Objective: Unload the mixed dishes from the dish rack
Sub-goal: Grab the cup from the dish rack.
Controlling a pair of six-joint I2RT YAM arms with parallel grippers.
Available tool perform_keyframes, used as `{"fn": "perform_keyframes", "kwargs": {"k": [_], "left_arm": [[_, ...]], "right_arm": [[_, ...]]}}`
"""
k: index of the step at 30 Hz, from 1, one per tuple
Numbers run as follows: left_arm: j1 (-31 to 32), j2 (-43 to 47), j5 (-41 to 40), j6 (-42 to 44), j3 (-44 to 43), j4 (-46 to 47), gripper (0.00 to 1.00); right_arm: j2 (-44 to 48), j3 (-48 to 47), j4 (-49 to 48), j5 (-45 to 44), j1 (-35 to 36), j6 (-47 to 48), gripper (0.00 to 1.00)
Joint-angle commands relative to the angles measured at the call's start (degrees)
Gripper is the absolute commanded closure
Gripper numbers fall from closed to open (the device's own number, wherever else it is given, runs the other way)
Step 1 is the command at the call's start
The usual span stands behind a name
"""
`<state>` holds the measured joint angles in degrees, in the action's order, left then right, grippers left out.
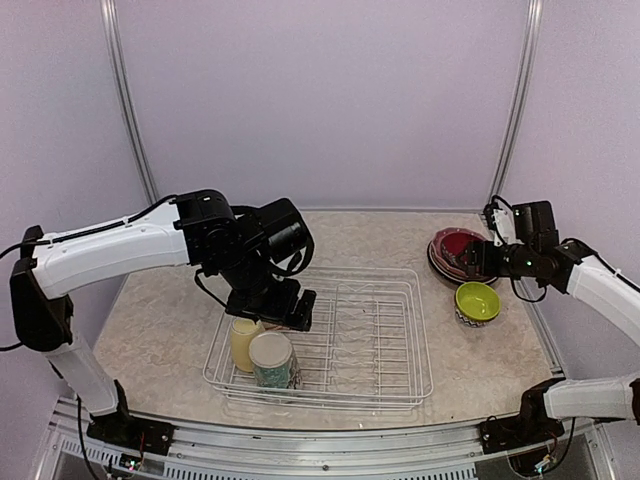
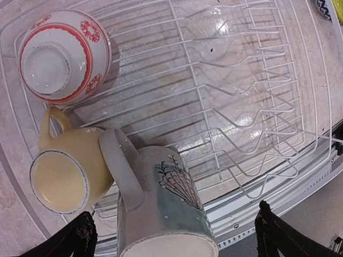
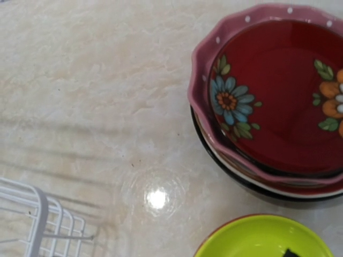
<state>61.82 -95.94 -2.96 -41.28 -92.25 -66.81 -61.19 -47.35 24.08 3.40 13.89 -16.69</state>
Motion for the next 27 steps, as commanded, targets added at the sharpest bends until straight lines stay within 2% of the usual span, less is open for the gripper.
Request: {"fn": "perform_keyframes", "kwargs": {"k": [1, 16, 27], "left_arm": [[2.29, -1.85, -1.24, -5.69, -0.55, -3.66, 0.01], [6.38, -5.62, 0.59, -12.16, 3.16, -6.54, 0.01], [5.77, -7.86, -0.62, -11.29, 2.73, -4.65, 0.02]], "right_arm": [[2.52, -1.04, 0.26, -0.38, 0.79, 1.78, 0.13], [2.65, 0.02, -1.04, 0.91, 0.78, 2.10, 0.13], [4.00, 0.01, 0.30, 0.53, 0.79, 2.58, 0.13]]}}
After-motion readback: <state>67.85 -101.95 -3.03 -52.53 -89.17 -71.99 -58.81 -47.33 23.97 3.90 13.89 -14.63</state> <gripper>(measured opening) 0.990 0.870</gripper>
